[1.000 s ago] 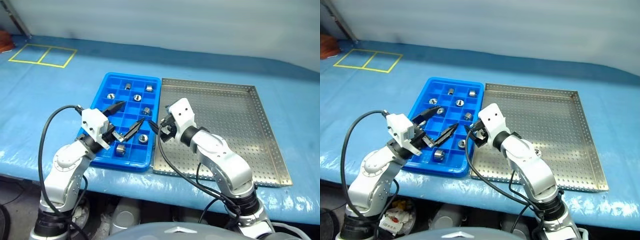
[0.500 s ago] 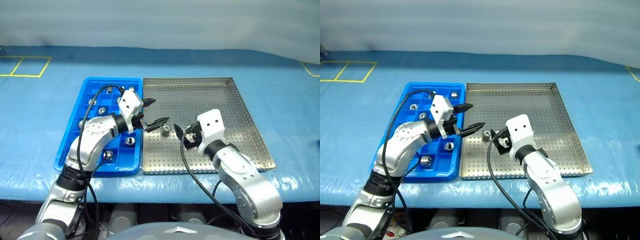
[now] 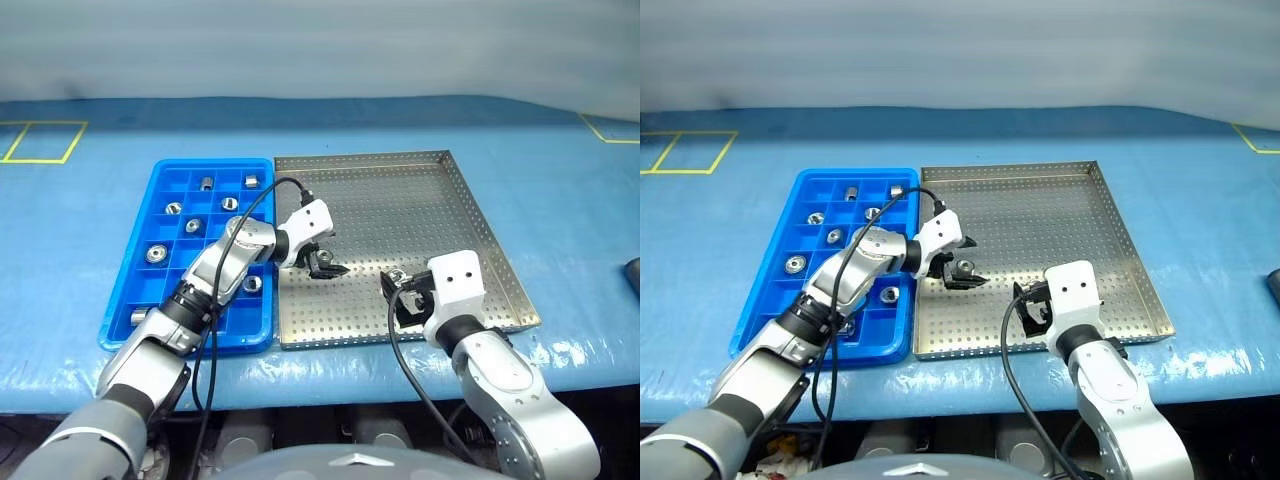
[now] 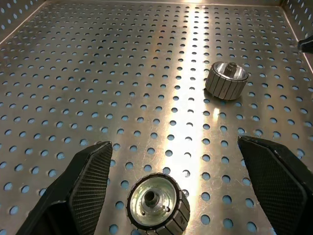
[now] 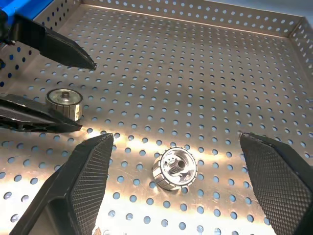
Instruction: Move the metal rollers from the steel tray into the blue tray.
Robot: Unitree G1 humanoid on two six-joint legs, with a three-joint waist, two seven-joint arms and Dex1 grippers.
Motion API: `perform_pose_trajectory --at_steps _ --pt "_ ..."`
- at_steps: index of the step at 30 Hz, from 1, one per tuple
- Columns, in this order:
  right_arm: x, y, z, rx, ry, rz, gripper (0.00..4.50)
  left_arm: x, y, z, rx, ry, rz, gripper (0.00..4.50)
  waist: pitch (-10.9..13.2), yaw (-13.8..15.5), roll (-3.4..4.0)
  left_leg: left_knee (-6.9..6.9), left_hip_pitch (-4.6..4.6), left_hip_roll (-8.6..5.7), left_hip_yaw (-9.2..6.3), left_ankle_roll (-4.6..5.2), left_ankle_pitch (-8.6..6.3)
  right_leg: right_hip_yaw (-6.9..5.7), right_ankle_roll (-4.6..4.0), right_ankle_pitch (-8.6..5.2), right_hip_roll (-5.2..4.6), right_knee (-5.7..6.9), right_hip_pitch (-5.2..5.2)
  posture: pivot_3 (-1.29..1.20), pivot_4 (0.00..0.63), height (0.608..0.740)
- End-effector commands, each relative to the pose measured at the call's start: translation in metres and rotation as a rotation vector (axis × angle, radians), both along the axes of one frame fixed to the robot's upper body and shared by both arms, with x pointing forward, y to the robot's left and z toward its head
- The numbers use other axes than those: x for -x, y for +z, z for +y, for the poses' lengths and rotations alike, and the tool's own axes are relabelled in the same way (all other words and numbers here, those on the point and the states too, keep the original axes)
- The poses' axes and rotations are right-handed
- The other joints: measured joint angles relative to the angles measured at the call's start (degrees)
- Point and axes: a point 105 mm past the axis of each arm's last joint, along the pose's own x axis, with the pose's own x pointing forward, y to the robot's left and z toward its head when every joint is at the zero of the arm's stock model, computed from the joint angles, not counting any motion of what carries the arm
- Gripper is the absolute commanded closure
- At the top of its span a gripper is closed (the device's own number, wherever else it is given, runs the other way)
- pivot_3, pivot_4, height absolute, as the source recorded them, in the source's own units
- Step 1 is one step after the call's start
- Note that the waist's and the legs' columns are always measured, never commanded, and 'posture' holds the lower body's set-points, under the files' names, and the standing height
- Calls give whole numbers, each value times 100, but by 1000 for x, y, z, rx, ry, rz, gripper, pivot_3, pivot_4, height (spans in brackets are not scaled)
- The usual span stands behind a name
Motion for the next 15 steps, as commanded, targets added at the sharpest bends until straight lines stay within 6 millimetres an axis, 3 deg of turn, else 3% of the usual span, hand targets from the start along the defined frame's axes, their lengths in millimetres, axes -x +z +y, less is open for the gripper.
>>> perform_pose_trajectory --at_steps 1,4,7,13,15 --pt "3 14 -1 -11 -29 -77 159 -13 4 0 -58 18 -42 0 0 -19 0 0 -1 0 1 0 0 2 1 1 0 0 -1 -127 150 740" --pt "4 13 -3 -19 -47 -81 159 -17 -1 6 -107 27 -35 0 0 -57 0 -2 -1 0 0 1 -1 2 1 1 0 0 -2 -130 150 740" --pt "5 13 -3 -24 -54 -85 118 -14 -7 12 -165 -9 -12 615 0 -110 -1 -2 -1 1 1 1 -1 4 1 1 0 0 -2 -131 150 740" --pt "4 14 1 -34 -43 -88 118 -5 -8 14 -192 -83 21 2646 -1 -155 -1 0 2 5 4 1 -1 8 2 1 1 7 -3 -117 150 740" --pt "4 15 2 -35 -38 -87 118 -5 -4 11 -174 -84 18 2749 -1 -153 -1 0 3 5 4 1 -1 7 1 1 1 9 -2 -117 150 740"
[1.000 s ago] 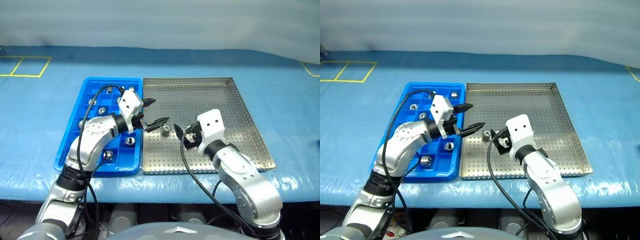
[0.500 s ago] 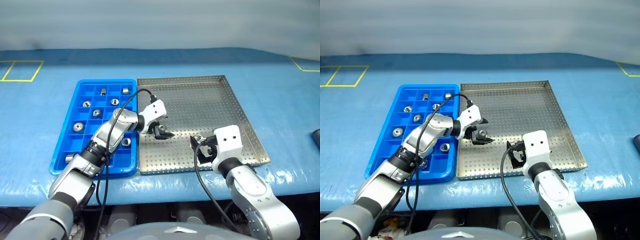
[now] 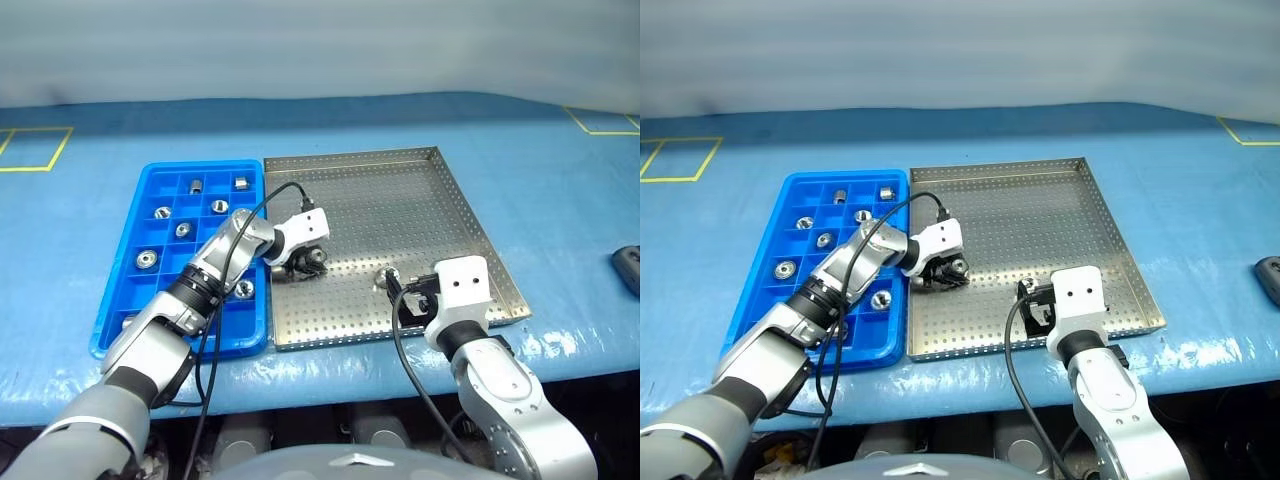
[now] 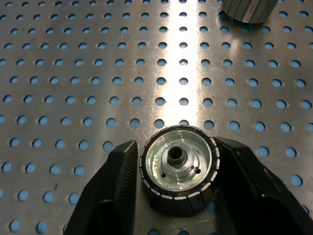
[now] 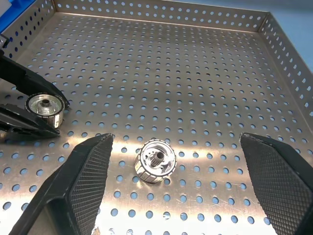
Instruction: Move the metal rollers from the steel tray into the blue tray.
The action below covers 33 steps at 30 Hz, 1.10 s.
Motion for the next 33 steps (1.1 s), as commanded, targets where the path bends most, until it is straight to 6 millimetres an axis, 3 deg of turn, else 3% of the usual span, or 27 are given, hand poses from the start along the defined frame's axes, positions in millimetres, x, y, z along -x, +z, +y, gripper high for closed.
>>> perform_pose_trajectory --at_steps 1,8,15,24,33 --pt "1 14 3 -12 9 -61 118 -2 17 -6 27 -31 -44 2749 0 2 0 1 0 0 0 0 0 1 0 0 0 0 0 -106 150 740" --pt "-2 17 10 -14 45 -68 118 -13 71 -7 320 124 -97 2749 0 21 -1 6 -8 6 -1 0 0 3 5 3 -3 0 -5 -73 150 740" --pt "-15 24 33 7 185 -101 118 -19 102 38 482 425 -237 2749 0 46 0 6 4 7 0 0 0 8 5 6 -1 8 0 4 150 740" --pt "-29 27 62 24 365 -112 118 2 107 91 468 680 -418 2749 1 368 -4 6 6 7 -3 -1 1 5 -14 19 -7 8 5 129 150 740" --pt "-31 25 74 23 456 -94 118 28 79 135 361 919 -409 2749 -1 635 -7 7 8 5 -9 -1 1 -6 -16 20 -11 3 14 206 150 740"
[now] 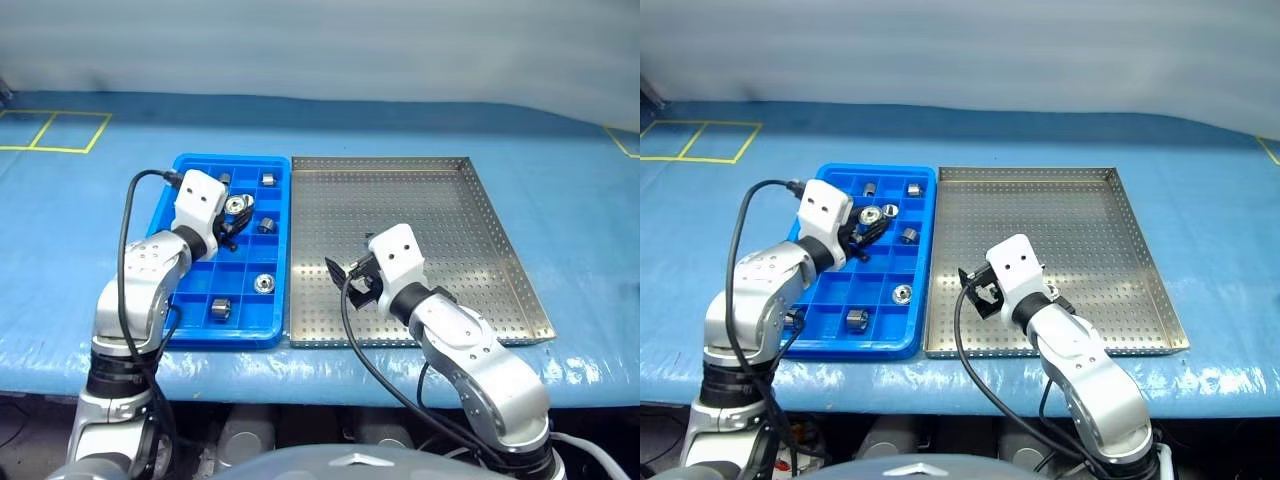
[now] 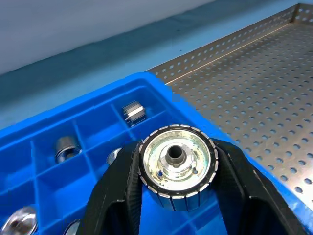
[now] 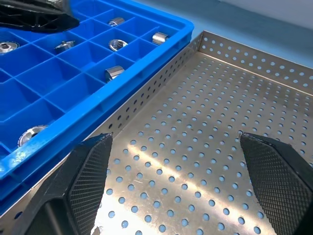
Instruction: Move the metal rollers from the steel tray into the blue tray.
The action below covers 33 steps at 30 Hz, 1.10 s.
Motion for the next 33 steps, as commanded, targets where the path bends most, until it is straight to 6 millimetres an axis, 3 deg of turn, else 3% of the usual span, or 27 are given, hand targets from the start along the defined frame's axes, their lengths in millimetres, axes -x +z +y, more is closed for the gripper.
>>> perform_pose_trajectory --at_steps 1,10,14,25,29,33 --pt "1 9 7 -21 47 -37 118 10 8 13 -27 60 -38 2749 0 29 -1 0 1 0 0 0 0 -2 0 0 1 0 1 225 150 740" --pt "3 12 24 -35 172 -52 118 31 -14 27 -31 143 66 2749 0 164 -2 0 25 2 -18 0 0 -20 2 -18 -1 -9 35 267 150 740" --pt "20 16 42 -87 336 -49 118 38 -23 30 -42 172 117 2749 0 228 -2 -3 23 5 -23 0 0 -24 -1 -16 -4 -13 36 282 150 740" --pt "21 11 42 -76 336 -42 118 46 -42 24 -28 131 230 2749 0 304 -2 -3 26 9 -30 -1 0 -32 -31 -36 -11 -14 42 272 150 740" --pt "20 10 39 -72 312 -41 118 45 -41 22 -18 113 240 1440 -1 307 -1 -4 28 9 -30 -1 0 -32 -33 -37 -12 -14 43 249 150 740" --pt "21 12 32 -76 276 -50 118 36 -23 20 11 91 170 100 0 336 -2 -3 25 7 -32 -1 0 -35 -30 -41 -16 -16 43 216 150 740"
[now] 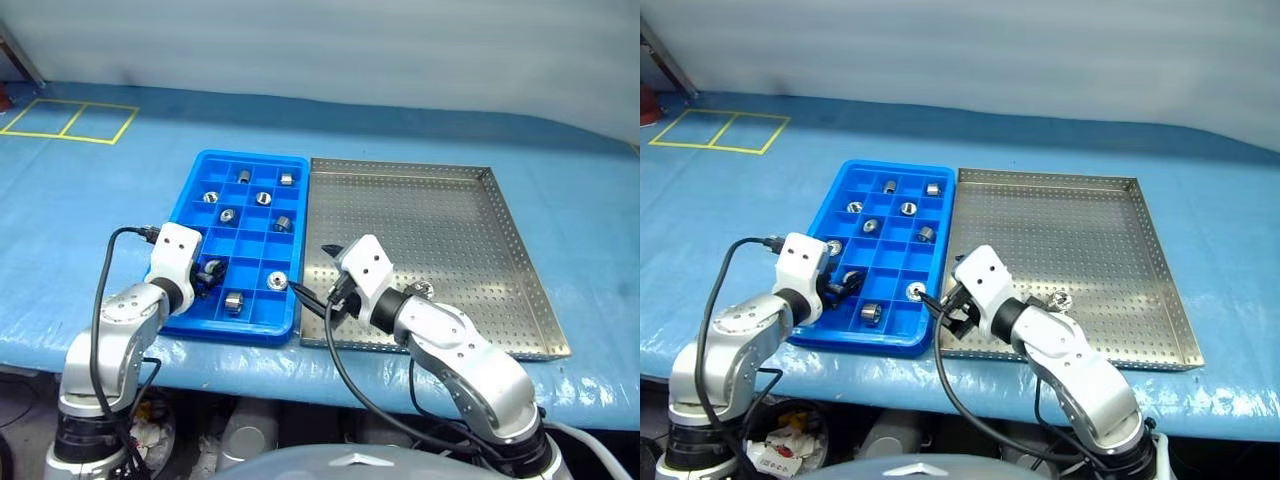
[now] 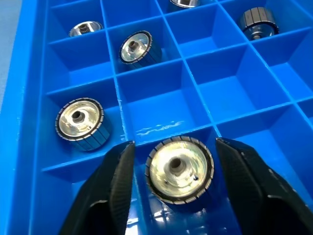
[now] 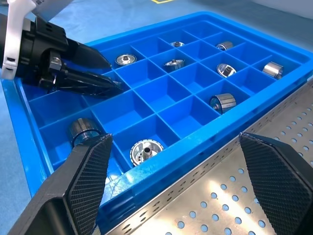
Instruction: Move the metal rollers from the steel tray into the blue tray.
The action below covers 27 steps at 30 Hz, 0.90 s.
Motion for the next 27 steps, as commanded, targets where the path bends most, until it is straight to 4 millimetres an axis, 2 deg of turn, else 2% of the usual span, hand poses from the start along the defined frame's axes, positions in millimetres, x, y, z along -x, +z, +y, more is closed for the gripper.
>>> perform_pose_trajectory --at_steps 1,3,6,9,17,23,27 --pt "2 17 -7 -29 -40 -70 118 -10 26 -14 62 -80 -104 12 0 18 -2 1 -2 -3 -2 0 0 -2 0 0 -3 -1 0 216 150 740" --pt "2 18 -16 -26 -80 -73 118 -14 42 -23 106 -135 -172 12 -1 14 -5 3 -8 -8 -5 1 1 -5 -1 2 -9 -4 0 192 150 740" --pt "2 17 -37 -18 -186 -72 118 -19 66 -45 164 -282 -282 12 -2 -21 -6 2 -11 -9 -5 2 0 -4 -5 5 -11 -7 -1 140 150 740" --pt "2 16 -60 -13 -319 -65 118 -28 75 -73 196 -422 -340 12 -2 -88 -5 -2 -7 -8 -2 2 0 -3 -19 11 -10 -6 -1 100 150 740" --pt "18 9 -85 26 -472 -48 118 -46 62 -132 231 -673 -271 12 -2 -435 -5 -1 -6 -17 7 2 1 2 3 -1 6 -6 -2 -56 150 740" --pt "30 -1 -105 37 -596 -37 118 -46 52 -185 229 -878 -212 12 -3 -684 -5 0 -2 -21 14 3 1 12 11 1 11 -5 -1 -146 150 740" --pt "43 -6 -116 30 -656 -44 118 -47 42 -210 201 -964 -192 12 -4 -832 -4 0 -2 -20 22 5 -1 20 15 2 13 -5 -3 -195 150 740"
